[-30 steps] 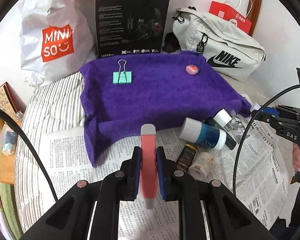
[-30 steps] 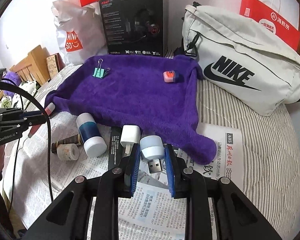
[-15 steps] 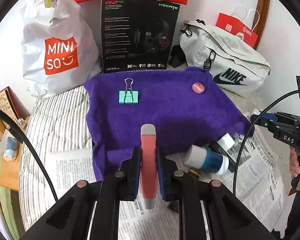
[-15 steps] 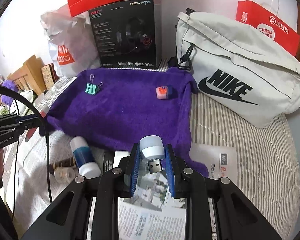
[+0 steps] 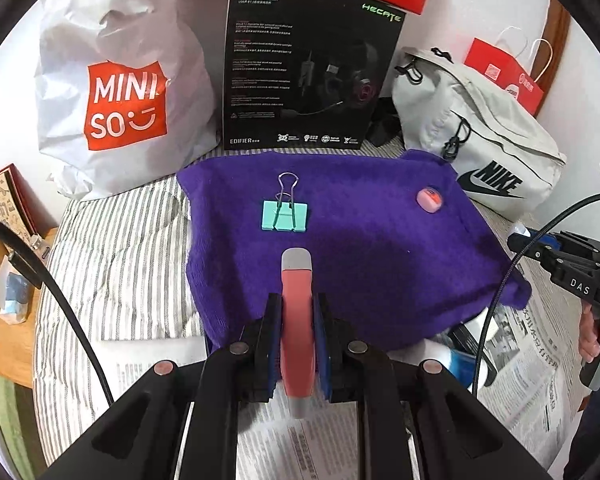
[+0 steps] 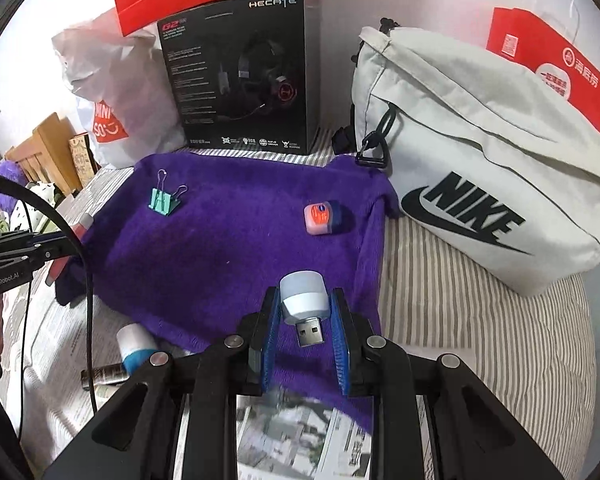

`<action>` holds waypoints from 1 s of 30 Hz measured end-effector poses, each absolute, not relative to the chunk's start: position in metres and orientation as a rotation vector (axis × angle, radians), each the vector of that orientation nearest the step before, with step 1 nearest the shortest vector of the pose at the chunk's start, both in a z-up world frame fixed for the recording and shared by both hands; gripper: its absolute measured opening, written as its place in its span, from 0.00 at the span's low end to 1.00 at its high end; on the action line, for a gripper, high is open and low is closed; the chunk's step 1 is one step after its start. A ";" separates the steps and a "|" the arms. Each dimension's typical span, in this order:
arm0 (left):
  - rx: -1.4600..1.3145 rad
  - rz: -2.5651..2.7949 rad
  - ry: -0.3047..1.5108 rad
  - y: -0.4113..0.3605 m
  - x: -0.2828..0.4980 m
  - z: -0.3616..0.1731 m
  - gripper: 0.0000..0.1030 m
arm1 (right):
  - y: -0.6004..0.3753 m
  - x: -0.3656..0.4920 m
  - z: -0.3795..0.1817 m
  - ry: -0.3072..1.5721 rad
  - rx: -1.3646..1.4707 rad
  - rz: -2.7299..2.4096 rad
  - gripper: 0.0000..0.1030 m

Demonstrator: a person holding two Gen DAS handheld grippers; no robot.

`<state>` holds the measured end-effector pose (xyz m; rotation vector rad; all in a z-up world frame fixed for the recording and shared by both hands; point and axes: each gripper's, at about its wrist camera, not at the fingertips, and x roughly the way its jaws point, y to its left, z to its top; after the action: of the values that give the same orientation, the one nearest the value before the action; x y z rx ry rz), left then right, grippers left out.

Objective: Organize rigid objects
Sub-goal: 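Carry the marker in the left tool while the right tool carries the bulb onto the towel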

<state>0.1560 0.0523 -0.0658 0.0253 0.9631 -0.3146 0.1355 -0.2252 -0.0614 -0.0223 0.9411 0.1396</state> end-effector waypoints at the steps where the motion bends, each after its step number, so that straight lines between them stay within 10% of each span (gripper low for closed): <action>1: 0.026 -0.313 0.967 0.052 0.161 -0.067 0.15 | -0.225 0.138 -0.062 0.941 -0.025 0.139 0.24; 30: 0.018 -0.248 1.089 0.053 0.230 -0.113 0.15 | -0.217 0.215 -0.127 1.041 -0.050 0.133 0.24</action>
<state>0.2303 0.0535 -0.1135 0.0180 1.0894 -0.2482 0.2151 -0.2171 -0.1274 -0.0501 1.0414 0.1333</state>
